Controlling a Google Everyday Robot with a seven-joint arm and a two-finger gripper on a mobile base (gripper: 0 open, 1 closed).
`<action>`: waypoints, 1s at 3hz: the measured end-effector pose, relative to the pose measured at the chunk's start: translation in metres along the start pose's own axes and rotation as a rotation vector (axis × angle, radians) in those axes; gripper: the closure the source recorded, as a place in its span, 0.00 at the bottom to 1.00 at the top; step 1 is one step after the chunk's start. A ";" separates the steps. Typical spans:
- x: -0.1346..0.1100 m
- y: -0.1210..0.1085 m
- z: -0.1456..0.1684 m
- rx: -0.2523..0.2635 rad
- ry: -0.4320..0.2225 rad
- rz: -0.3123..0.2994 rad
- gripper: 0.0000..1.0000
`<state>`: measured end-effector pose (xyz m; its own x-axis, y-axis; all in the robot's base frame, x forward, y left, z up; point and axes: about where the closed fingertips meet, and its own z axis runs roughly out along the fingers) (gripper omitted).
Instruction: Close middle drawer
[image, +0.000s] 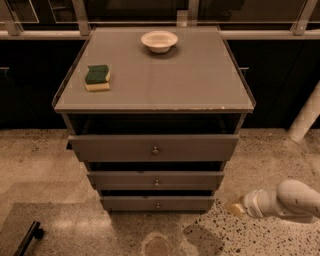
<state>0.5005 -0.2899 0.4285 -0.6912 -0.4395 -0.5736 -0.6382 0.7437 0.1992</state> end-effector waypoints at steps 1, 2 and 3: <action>0.009 0.024 -0.005 -0.025 0.029 -0.008 0.58; 0.010 0.024 -0.004 -0.027 0.029 -0.007 0.35; 0.010 0.024 -0.004 -0.027 0.029 -0.007 0.11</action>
Offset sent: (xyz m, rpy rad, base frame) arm -0.0226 0.0105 0.0058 -0.0060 0.0261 0.0254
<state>0.4771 -0.2780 0.4309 -0.6964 -0.4594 -0.5514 -0.6515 0.7269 0.2172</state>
